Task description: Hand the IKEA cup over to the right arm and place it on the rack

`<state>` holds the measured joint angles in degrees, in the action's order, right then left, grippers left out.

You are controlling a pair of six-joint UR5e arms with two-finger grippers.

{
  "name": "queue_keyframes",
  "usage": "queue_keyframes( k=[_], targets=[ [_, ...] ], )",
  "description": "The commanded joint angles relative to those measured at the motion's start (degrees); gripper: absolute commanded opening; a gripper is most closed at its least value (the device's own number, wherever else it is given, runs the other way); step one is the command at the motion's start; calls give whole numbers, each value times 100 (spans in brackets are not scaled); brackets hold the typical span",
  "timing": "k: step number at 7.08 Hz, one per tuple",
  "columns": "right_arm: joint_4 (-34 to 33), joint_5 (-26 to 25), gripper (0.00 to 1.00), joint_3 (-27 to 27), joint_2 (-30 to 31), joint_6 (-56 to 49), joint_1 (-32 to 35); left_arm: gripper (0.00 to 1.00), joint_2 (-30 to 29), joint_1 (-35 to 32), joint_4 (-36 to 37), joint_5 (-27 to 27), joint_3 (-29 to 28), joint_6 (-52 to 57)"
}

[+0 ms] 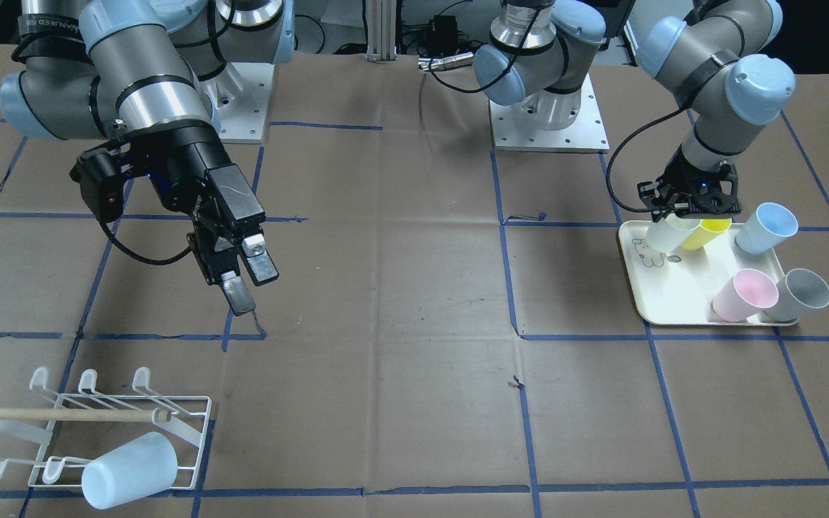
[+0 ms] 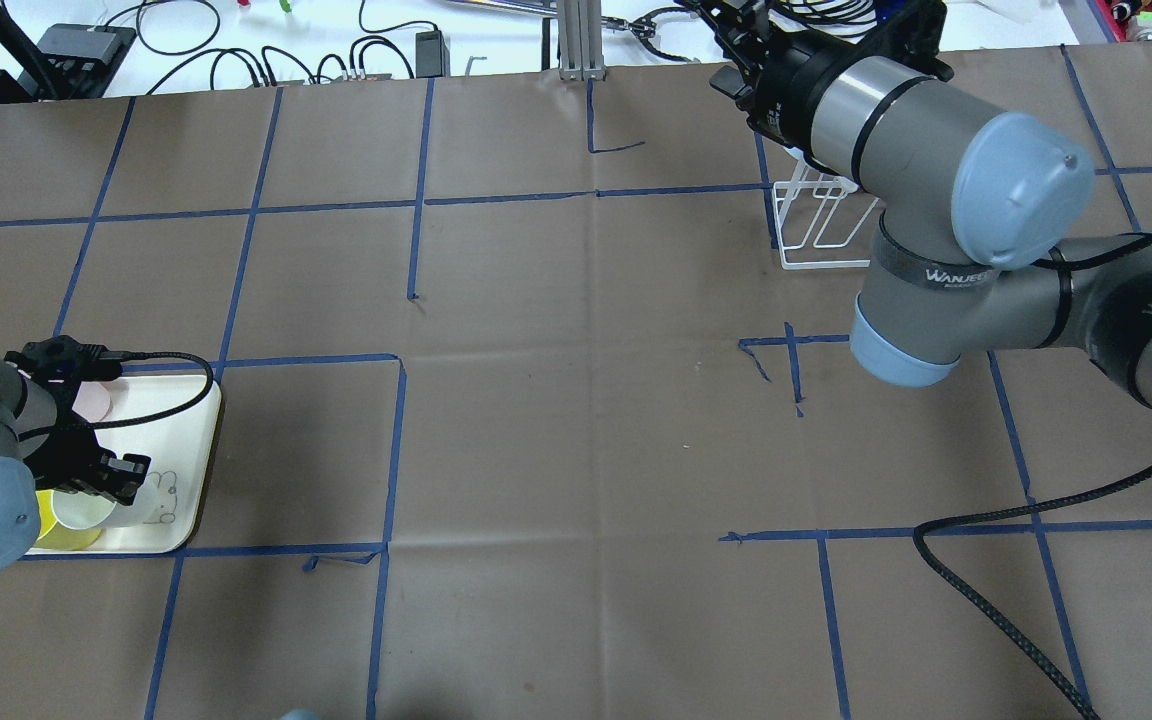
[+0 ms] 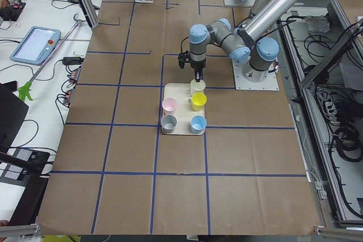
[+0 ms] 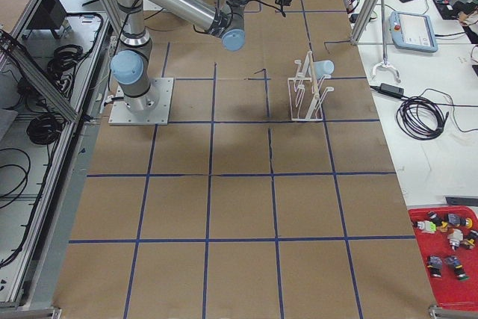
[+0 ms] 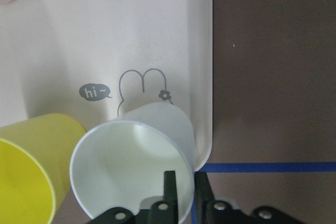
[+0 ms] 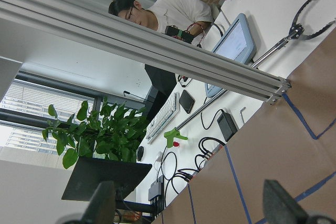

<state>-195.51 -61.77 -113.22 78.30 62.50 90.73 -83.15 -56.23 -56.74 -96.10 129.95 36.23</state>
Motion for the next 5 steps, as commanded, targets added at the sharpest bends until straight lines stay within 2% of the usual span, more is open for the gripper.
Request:
queue_keyframes(
  k=[1,3,5],
  targets=[
    [-31,-2,100,2,-17,35,-47,0,-95,-46,-1209,423,-1219,-63],
    [-22,-2,100,2,-25,35,-56,0,-262,-378,-2669,469,-2889,-20],
    [-22,-2,100,2,-25,35,-56,0,-866,-608,-2860,1212,-4043,15]
  ],
)
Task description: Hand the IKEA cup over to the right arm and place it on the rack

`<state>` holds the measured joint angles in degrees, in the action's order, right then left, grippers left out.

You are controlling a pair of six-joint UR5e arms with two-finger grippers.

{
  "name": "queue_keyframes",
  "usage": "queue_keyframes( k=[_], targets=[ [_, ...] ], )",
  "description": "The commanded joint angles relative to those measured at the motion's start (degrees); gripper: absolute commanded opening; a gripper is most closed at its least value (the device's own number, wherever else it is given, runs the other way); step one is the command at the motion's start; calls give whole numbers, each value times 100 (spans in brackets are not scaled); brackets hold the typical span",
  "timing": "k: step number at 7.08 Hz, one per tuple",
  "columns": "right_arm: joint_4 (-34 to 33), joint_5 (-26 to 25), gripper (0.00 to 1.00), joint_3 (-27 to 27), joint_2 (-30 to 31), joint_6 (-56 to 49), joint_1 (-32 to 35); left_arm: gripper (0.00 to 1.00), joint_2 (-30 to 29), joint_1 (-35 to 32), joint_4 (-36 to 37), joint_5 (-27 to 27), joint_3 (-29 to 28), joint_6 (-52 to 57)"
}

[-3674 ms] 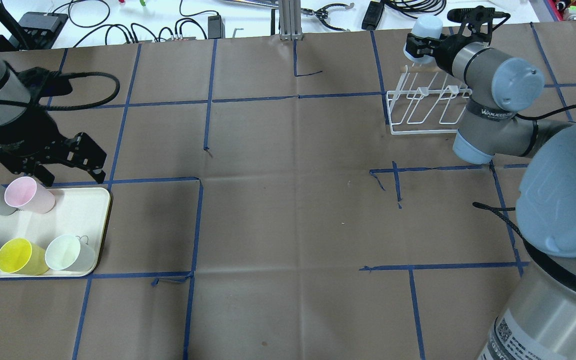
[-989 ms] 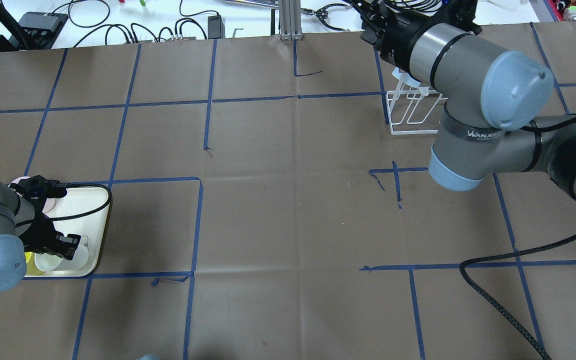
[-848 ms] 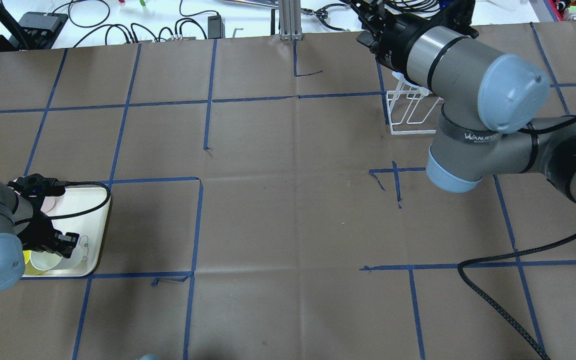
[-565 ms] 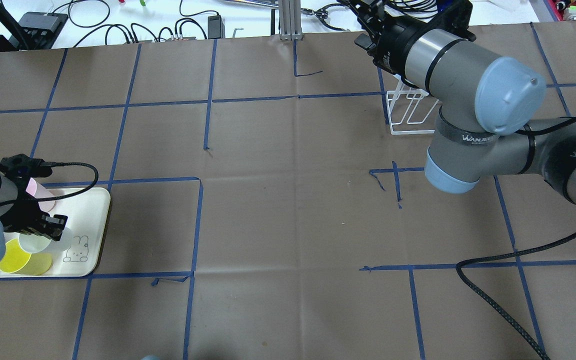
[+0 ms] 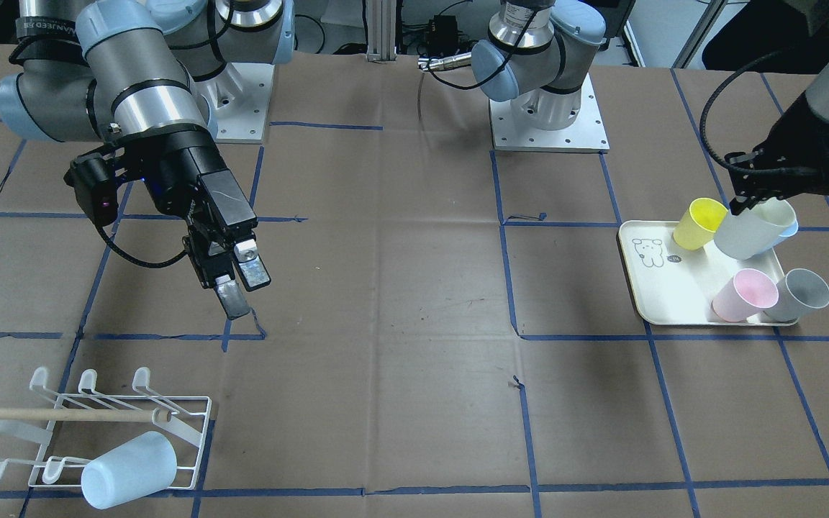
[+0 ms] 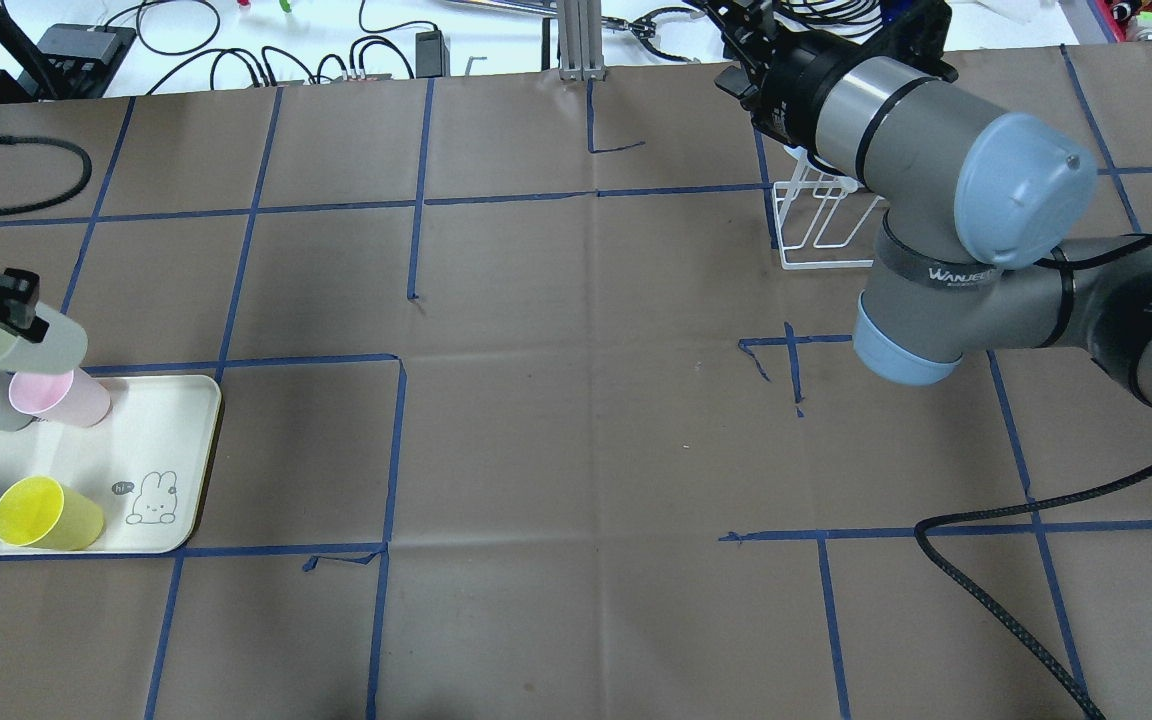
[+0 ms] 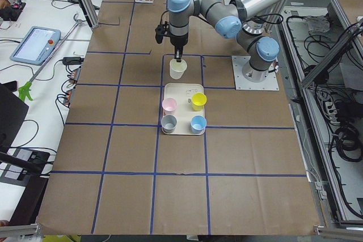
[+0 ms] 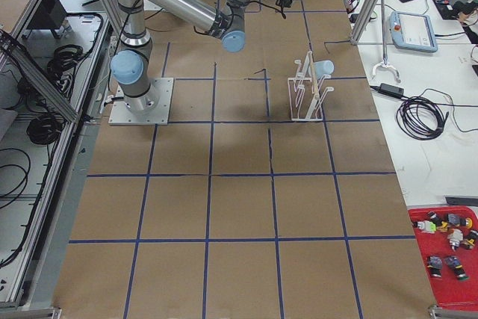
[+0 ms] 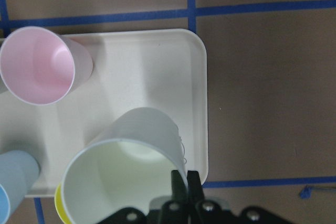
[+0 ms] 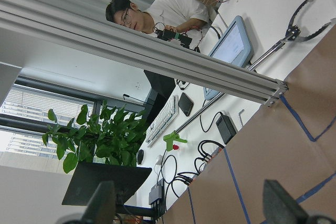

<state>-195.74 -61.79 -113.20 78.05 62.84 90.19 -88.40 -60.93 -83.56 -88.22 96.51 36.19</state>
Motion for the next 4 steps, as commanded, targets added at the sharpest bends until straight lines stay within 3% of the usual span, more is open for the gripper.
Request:
queue_keyframes(
  k=[1,4],
  targets=[
    [1,0,100,0,-9,0,-2,0,-527,-217,-144,1089,-999,124],
    [-8,0,100,9,-141,9,-10,0,-932,-472,1039,3162,-907,143]
  ],
)
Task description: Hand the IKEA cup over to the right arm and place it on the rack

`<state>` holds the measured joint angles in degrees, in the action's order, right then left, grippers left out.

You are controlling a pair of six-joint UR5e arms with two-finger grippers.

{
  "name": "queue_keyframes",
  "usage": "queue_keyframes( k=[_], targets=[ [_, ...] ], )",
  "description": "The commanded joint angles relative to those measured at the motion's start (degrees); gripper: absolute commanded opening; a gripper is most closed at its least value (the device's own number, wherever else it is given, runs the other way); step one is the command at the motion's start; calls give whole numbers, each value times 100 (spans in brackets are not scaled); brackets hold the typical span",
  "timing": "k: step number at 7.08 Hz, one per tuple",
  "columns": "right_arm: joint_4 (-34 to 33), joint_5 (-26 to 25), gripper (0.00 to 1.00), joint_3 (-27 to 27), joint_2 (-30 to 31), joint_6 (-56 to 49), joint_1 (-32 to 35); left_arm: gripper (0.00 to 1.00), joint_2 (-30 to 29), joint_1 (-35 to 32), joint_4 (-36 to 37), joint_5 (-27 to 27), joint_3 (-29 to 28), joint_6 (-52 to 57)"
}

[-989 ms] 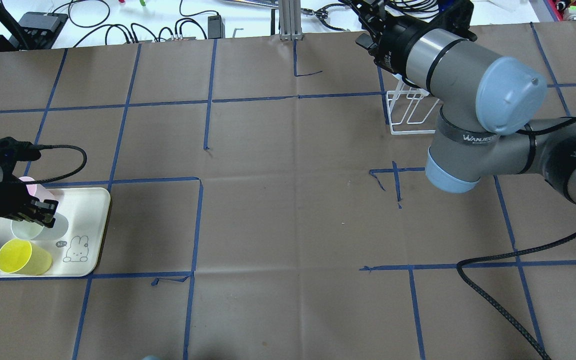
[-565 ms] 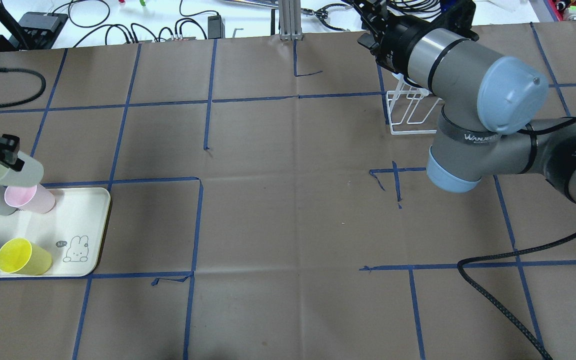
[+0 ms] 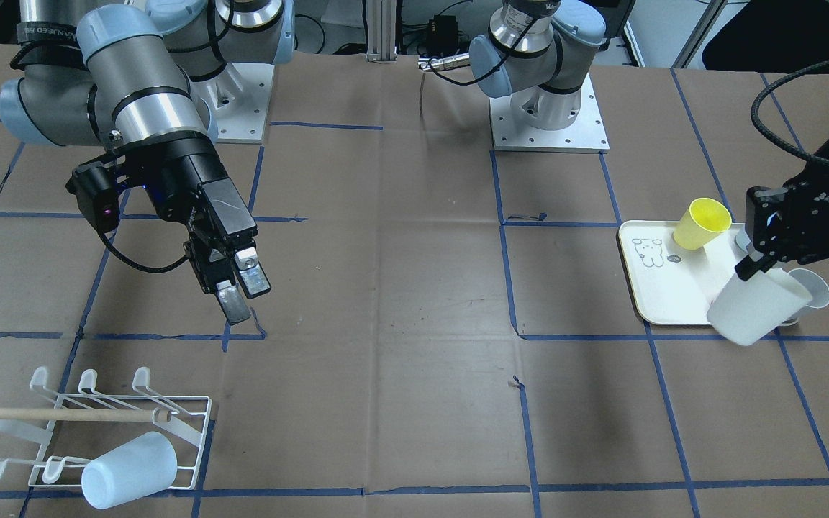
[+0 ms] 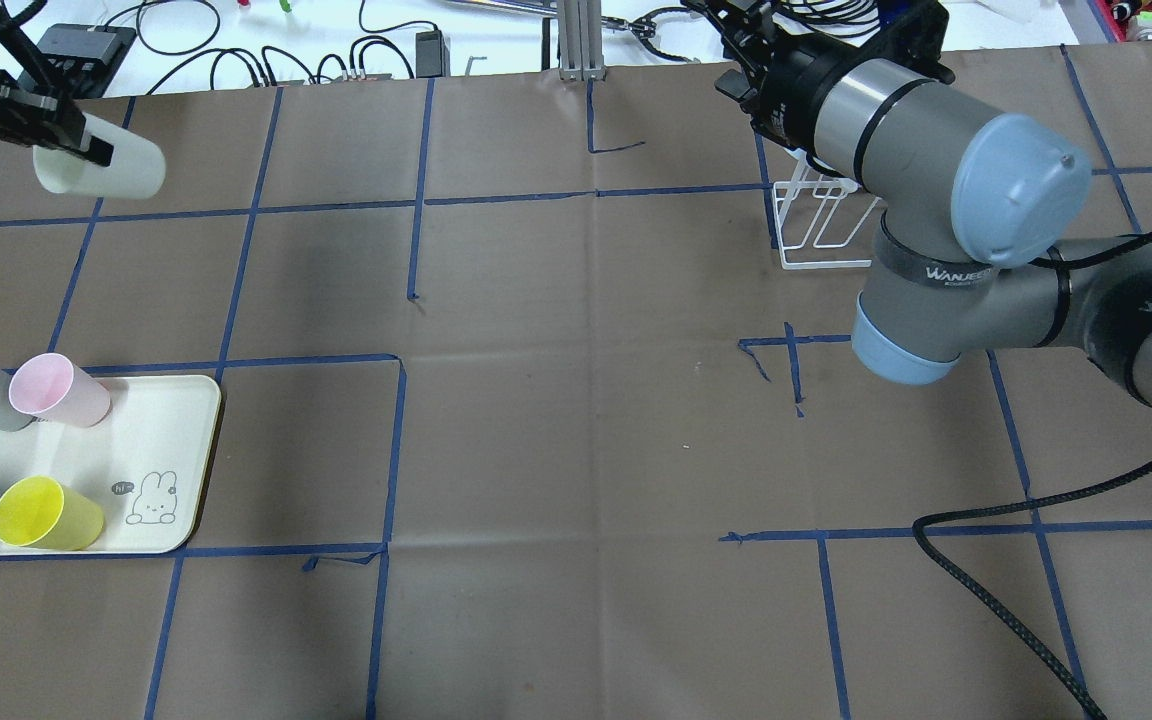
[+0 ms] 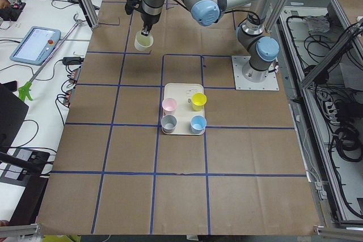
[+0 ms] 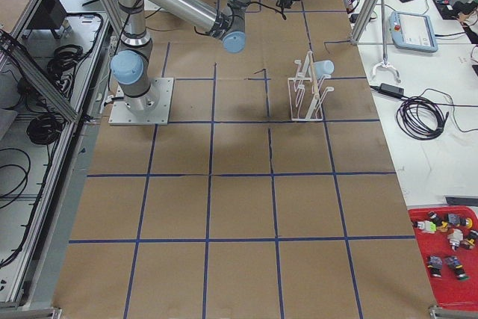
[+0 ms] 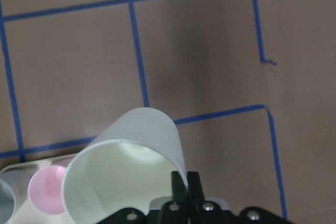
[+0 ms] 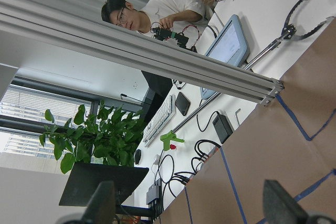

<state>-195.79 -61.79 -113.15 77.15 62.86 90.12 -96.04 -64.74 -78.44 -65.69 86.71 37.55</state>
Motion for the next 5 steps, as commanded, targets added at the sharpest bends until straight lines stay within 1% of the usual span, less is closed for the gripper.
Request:
queue_keyframes(
  k=[1,2,3,4,5],
  targets=[
    [-3,0,100,3,-51,7,-12,0,-204,-196,697,1744,169,6],
    [-3,0,100,-6,-42,15,-12,0,-196,-389,1108,2370,371,102],
    [-3,0,100,-6,-51,24,-12,0,-187,-617,1651,2794,660,103],
    [-12,0,100,-32,-51,259,6,0,-196,-811,2562,3199,1037,94],
    [-90,0,100,-110,-51,1149,6,0,-196,-995,3171,3464,1423,86]
  ],
)
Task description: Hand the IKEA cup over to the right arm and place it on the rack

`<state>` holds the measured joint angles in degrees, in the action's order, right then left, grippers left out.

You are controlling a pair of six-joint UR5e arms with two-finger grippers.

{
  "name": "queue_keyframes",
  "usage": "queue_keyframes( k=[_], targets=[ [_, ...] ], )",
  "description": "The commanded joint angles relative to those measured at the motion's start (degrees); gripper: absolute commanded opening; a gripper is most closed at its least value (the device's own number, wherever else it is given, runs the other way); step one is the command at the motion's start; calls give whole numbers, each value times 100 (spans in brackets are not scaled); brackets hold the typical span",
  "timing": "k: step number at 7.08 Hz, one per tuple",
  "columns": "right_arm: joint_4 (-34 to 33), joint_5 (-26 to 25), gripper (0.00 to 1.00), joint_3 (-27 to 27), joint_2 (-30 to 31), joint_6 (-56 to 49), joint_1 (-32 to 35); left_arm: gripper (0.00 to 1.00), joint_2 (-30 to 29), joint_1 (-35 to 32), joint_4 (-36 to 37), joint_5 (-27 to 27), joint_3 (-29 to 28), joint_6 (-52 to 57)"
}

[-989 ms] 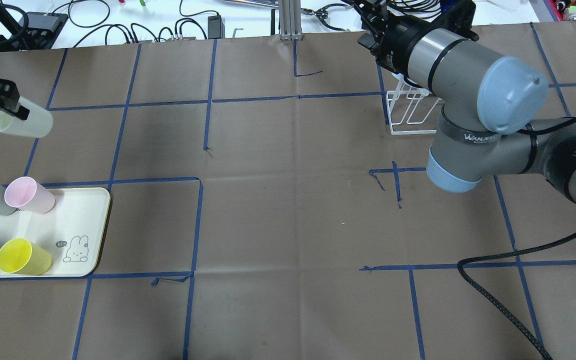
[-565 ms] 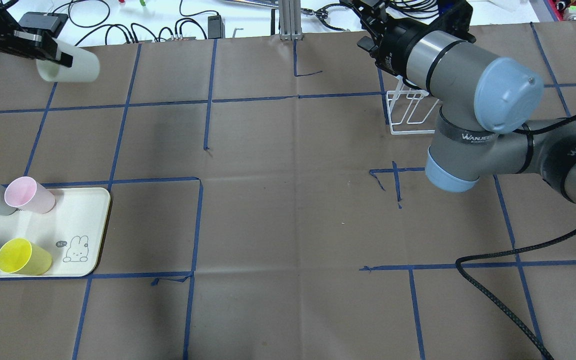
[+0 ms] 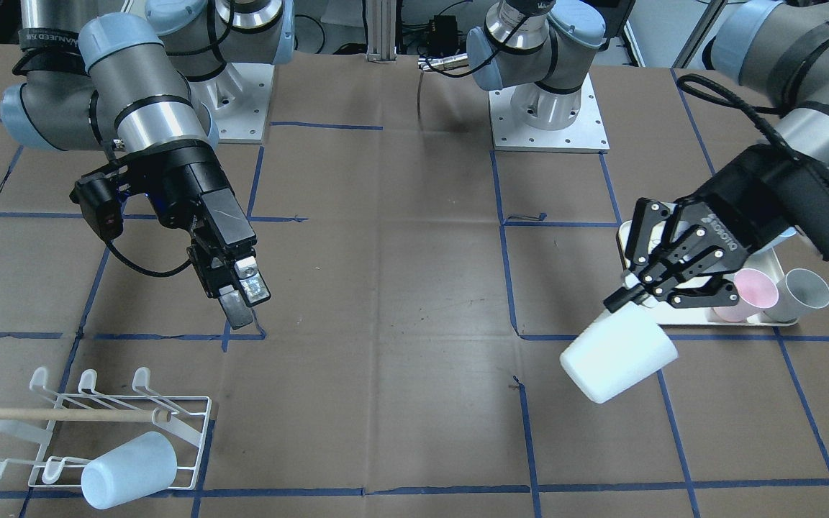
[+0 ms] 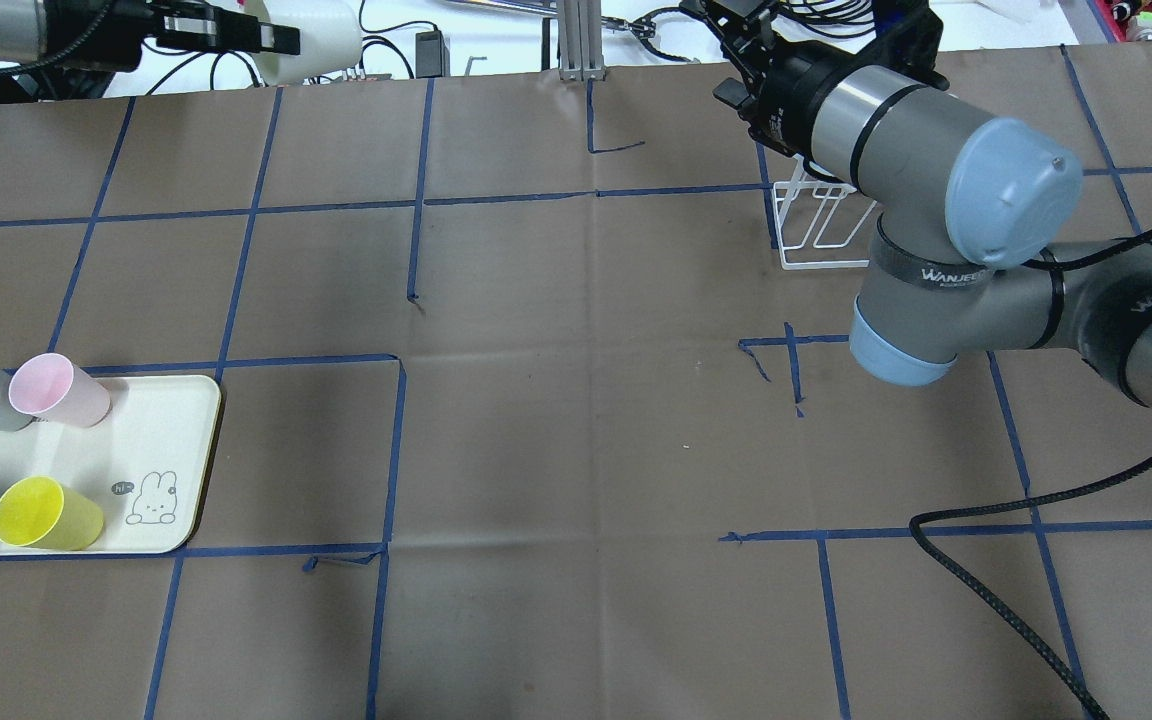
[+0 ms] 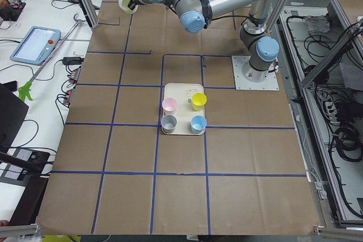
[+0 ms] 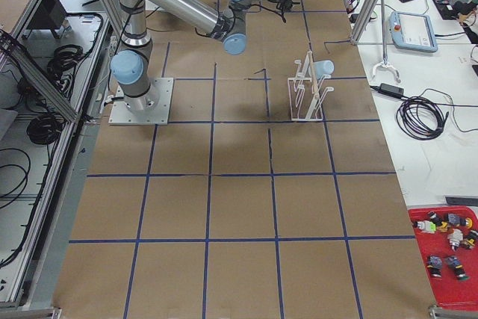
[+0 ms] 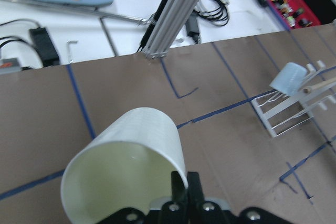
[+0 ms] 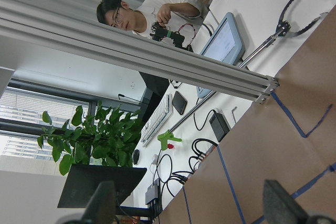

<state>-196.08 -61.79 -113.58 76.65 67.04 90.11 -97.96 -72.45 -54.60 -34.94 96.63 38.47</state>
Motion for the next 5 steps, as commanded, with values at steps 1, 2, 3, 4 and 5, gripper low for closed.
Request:
queue_keyframes(
  k=[1,2,3,4,5],
  targets=[
    [-575,-43,100,-172,-1,1080,6,0,-29,-417,1619,810,854,-6],
    [-806,-44,100,-347,-114,1266,6,0,-21,-601,2211,988,1302,-6],
    [-965,-53,100,-366,-115,1677,15,0,-30,-699,2982,1016,1741,-6],
    [-993,-44,100,-375,-115,1812,24,0,-38,-744,3408,1347,2128,11],
    [-1019,-79,100,-375,-107,1813,41,0,-73,-744,3995,1533,2445,29]
  ],
)
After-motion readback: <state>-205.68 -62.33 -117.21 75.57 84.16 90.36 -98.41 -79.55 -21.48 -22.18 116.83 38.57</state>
